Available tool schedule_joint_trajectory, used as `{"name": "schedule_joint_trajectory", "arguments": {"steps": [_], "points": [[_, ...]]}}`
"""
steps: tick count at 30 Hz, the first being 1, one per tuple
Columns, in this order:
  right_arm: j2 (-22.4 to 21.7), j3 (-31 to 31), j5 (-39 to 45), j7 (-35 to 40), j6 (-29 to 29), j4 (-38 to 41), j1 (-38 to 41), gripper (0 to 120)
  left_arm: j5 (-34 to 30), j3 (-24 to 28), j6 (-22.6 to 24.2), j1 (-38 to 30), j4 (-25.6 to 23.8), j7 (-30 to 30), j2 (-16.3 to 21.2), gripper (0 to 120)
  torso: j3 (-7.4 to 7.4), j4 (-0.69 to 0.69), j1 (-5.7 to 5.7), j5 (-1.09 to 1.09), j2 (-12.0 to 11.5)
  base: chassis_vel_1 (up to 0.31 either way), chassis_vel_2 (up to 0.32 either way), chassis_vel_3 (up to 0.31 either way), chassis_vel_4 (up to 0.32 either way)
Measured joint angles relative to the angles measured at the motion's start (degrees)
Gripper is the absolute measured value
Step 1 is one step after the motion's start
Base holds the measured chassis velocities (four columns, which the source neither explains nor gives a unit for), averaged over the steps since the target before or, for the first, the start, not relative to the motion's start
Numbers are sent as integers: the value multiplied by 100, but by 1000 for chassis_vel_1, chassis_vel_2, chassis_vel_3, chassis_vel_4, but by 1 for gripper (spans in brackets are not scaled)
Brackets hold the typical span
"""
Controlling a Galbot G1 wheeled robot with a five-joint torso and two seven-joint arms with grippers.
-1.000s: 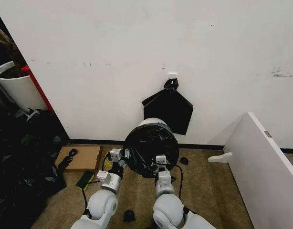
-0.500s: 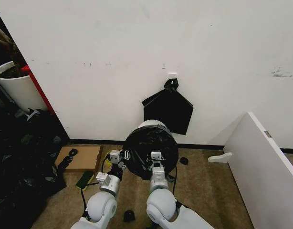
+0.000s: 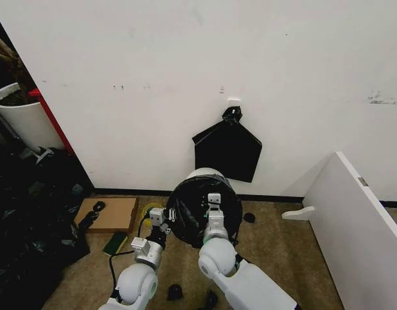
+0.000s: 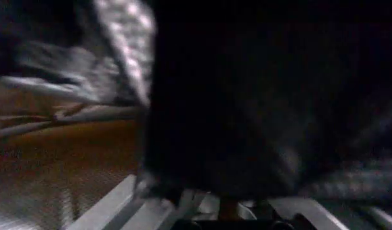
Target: Place the garbage bag over the trash bin.
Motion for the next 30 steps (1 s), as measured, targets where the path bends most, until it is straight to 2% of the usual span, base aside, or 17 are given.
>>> {"name": "schedule_joint_trajectory", "arguments": {"steps": [16, 23, 27, 30], "points": [[192, 214, 54, -8, -6, -564, 239, 0, 203, 2, -122, 62, 54, 78, -4, 1, 0, 1, 0, 0, 0, 0, 0, 0, 0], [-72, -7, -187, -373, 91, -252, -14, 0, 154, -52, -123, -62, 144, 68, -18, 1, -1, 0, 0, 0, 0, 0, 0, 0, 0], [-217, -175, -603, -1009, 450, -162, -196, 0, 168, -24, -123, -42, 164, 71, -30, 1, -1, -1, 0, 0, 0, 0, 0, 0, 0], [46, -63, -1518, -855, 875, -606, -172, 0, 208, -3, -129, 19, 194, 73, -95, 1, 0, 0, 0, 0, 0, 0, 0, 0, 0]]}}
